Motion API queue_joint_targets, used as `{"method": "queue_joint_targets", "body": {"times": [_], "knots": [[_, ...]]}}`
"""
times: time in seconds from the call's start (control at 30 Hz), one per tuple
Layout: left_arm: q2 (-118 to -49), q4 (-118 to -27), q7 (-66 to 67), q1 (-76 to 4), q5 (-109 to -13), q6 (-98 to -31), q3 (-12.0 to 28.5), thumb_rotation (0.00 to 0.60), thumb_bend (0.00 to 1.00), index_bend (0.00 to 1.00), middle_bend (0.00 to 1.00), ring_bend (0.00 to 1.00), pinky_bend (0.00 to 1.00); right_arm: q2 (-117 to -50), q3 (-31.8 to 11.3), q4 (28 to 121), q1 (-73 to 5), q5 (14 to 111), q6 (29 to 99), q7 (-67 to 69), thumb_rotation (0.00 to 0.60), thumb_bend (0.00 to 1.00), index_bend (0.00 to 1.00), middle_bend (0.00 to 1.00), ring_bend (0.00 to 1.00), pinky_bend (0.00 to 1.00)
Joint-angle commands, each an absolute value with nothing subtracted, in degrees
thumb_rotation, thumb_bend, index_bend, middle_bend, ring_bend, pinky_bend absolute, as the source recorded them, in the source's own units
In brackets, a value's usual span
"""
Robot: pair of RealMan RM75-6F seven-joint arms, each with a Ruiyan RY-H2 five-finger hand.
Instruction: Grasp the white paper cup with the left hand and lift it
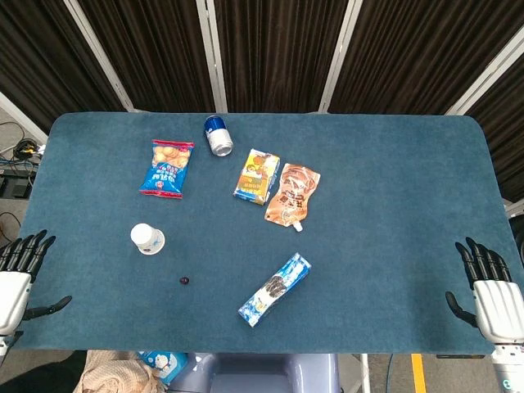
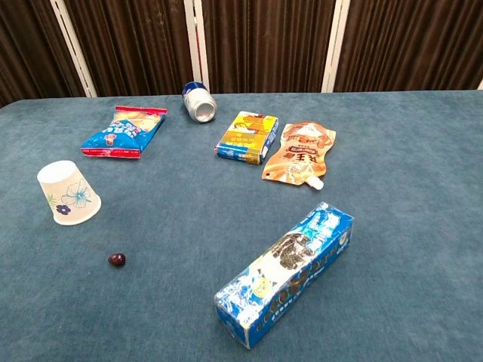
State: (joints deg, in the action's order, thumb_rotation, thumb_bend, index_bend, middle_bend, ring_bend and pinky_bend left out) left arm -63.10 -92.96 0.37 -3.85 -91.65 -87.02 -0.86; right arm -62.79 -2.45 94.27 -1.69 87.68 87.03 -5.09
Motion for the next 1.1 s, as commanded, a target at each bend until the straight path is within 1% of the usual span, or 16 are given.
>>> {"method": "queue_joint_targets", "body": {"times": [0.03, 0.47, 0.6, 0.77, 0.83, 0.9, 0.97, 1.0, 1.07, 1.1], "knots": [[-63.1, -93.0, 0.4, -3.8, -91.6, -87.0, -0.9, 0.6, 0.03, 0.0, 0.0, 0.0, 0.0, -62.8, -2.5, 94.3, -1.7, 87.7, 87.0, -5.1, 0.6, 0.34, 0.0, 0.0, 0.0, 0.09], [-62.9, -93.1, 0.3, -4.4, -91.1, -85.9, -0.7, 0.6, 0.03, 0.0, 0.0, 0.0, 0.01, -62.9, -2.5, 94.4, -1.8, 87.6, 86.9, -5.3, 0.6, 0.34, 0.0, 0.0, 0.0, 0.09], [-62.9, -93.6, 0.4, -5.9, -89.5, -83.4, 0.2, 0.6, 0.03, 0.0, 0.0, 0.0, 0.01, -63.0, -2.6, 94.5, -1.9, 87.2, 86.5, -5.2, 0.6, 0.34, 0.0, 0.0, 0.0, 0.09], [-62.3, -95.3, 2.2, -9.1, -86.5, -78.2, 2.0, 0.6, 0.05, 0.0, 0.0, 0.0, 0.01, -62.8, -2.6, 94.6, -1.8, 87.2, 86.6, -4.8, 0.6, 0.34, 0.0, 0.0, 0.0, 0.09], [-62.7, -95.3, 4.4, -10.6, -85.7, -76.8, 3.0, 0.6, 0.06, 0.0, 0.0, 0.0, 0.05, -62.8, -2.6, 94.6, -1.7, 87.1, 86.7, -4.6, 0.6, 0.34, 0.0, 0.0, 0.0, 0.09], [-63.1, -95.9, 6.5, -12.4, -84.1, -74.6, 4.2, 0.6, 0.08, 0.0, 0.0, 0.01, 0.12, -62.6, -2.7, 94.7, -1.7, 87.1, 86.9, -4.3, 0.6, 0.34, 0.0, 0.0, 0.0, 0.09], [-63.9, -96.5, 8.7, -14.5, -81.6, -71.8, 5.5, 0.6, 0.1, 0.0, 0.04, 0.05, 0.2, -62.6, -2.7, 94.9, -1.7, 87.1, 86.8, -4.1, 0.6, 0.34, 0.0, 0.0, 0.0, 0.09], [-64.4, -96.8, 10.0, -15.6, -79.8, -70.1, 6.4, 0.6, 0.11, 0.0, 0.05, 0.07, 0.22, -62.6, -2.7, 94.9, -1.8, 87.1, 86.7, -4.2, 0.6, 0.34, 0.0, 0.0, 0.0, 0.09], [-65.1, -97.1, 11.9, -17.0, -77.3, -68.2, 7.3, 0.6, 0.12, 0.02, 0.1, 0.11, 0.27, -62.6, -2.7, 94.9, -1.8, 87.1, 86.6, -4.3, 0.6, 0.34, 0.0, 0.0, 0.0, 0.09], [-65.4, -97.2, 12.6, -17.5, -76.4, -67.6, 7.7, 0.6, 0.13, 0.05, 0.12, 0.14, 0.29, -62.7, -2.6, 94.9, -1.8, 87.1, 86.6, -4.3, 0.6, 0.34, 0.0, 0.0, 0.0, 0.09]]}}
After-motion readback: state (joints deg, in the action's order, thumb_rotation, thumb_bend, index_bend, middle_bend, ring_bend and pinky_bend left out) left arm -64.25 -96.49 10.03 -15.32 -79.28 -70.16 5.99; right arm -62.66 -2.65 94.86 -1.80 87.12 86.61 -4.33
